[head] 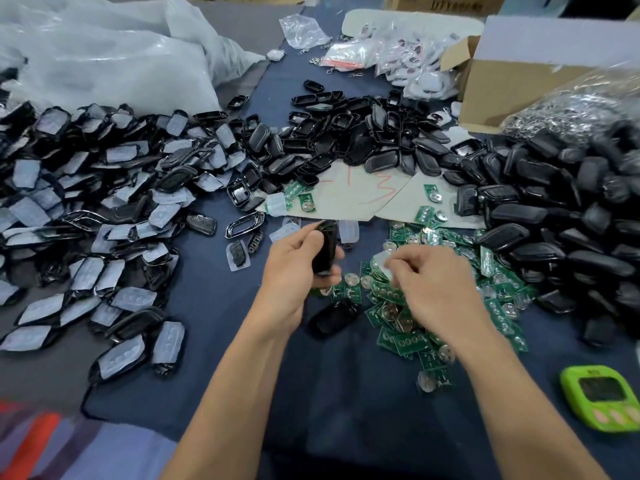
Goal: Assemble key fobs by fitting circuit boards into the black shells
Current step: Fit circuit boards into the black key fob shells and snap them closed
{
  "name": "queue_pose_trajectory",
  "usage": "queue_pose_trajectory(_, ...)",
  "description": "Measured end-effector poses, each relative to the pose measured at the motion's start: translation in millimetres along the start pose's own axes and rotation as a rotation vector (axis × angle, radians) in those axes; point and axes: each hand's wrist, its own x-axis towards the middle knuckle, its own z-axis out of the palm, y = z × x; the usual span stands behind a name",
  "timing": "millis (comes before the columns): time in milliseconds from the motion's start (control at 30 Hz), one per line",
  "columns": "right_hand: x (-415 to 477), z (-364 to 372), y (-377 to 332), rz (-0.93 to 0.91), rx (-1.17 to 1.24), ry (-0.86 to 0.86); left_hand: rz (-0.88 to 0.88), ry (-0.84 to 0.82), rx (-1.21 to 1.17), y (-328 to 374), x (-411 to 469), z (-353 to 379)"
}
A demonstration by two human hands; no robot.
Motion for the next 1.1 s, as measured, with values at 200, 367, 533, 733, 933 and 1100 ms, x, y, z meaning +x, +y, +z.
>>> queue_pose_trajectory(200, -4.3, 6.1, 7.1, -0.067, -0.278, 0.003, 0.019, 0.234, 0.195, -18.5, 3.8, -3.0)
queue_pose_trajectory(367, -1.2, 7.5, 5.1, -0.060, -0.248, -0.002, 0.011, 0.288, 0.195, -24.5, 5.1, -2.6)
queue_pose_trajectory(533, 1.7, 14.3, 1.1, -0.061, -0.206, 0.129, 0.025, 0.321, 0.217, -26.9, 4.8, -2.7)
queue_pose_trajectory(733, -1.0, 17.0, -10.8, 0.089, 0.227, 0.254, 0.049, 0.318, 0.254, -28.9, 1.4, -2.6)
queue_pose_trajectory(933, -5.7, 19.7, -16.4, -0.047, -0.322, 0.124, 0.066, 0.320, 0.271, -30.4, -1.3, -3.7)
queue_pose_trajectory(1100, -8.6, 29.5, -20.0, -0.155, -0.251, 0.152, 0.070, 0.313, 0.263, -31.1, -3.1, -2.3)
